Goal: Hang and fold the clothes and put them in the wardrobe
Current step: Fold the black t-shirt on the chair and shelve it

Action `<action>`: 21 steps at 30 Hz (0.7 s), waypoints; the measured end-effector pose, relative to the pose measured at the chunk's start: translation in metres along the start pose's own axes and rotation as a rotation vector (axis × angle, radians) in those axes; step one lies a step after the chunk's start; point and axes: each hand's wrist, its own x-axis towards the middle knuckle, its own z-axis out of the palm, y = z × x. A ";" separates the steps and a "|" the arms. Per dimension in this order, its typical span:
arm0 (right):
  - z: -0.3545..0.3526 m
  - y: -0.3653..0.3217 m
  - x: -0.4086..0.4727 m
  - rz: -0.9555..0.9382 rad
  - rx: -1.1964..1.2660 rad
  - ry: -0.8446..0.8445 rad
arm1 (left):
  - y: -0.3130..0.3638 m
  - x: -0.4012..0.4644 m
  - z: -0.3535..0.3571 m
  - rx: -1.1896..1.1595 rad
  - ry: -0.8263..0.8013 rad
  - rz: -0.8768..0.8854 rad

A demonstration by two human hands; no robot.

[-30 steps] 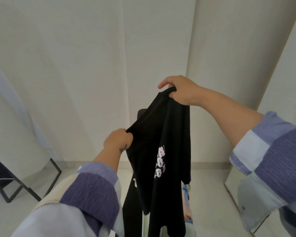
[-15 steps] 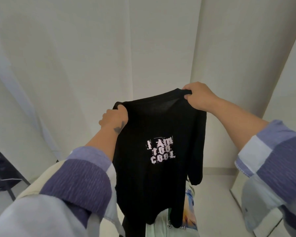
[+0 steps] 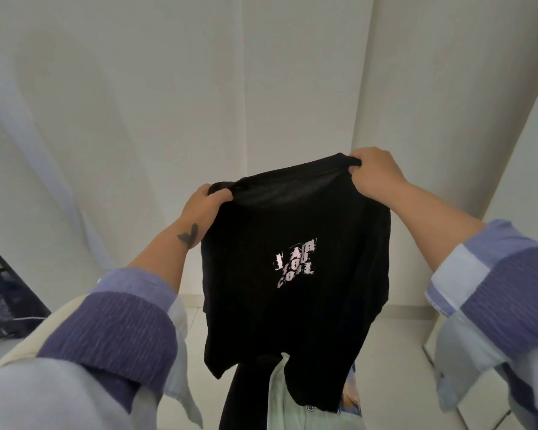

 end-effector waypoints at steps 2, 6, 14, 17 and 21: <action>0.002 0.004 -0.001 0.022 -0.005 0.011 | 0.007 0.001 -0.002 0.117 -0.040 -0.028; 0.008 0.005 -0.003 0.034 0.006 0.007 | 0.002 0.006 -0.007 0.318 0.025 -0.014; 0.009 -0.014 -0.004 -0.045 0.055 0.020 | 0.000 -0.002 -0.011 0.993 0.429 0.142; 0.009 -0.022 -0.004 -0.076 0.075 0.045 | 0.007 -0.008 -0.005 0.993 0.427 0.068; 0.008 -0.027 -0.003 -0.081 0.044 0.044 | 0.013 -0.005 -0.003 0.375 0.271 -0.209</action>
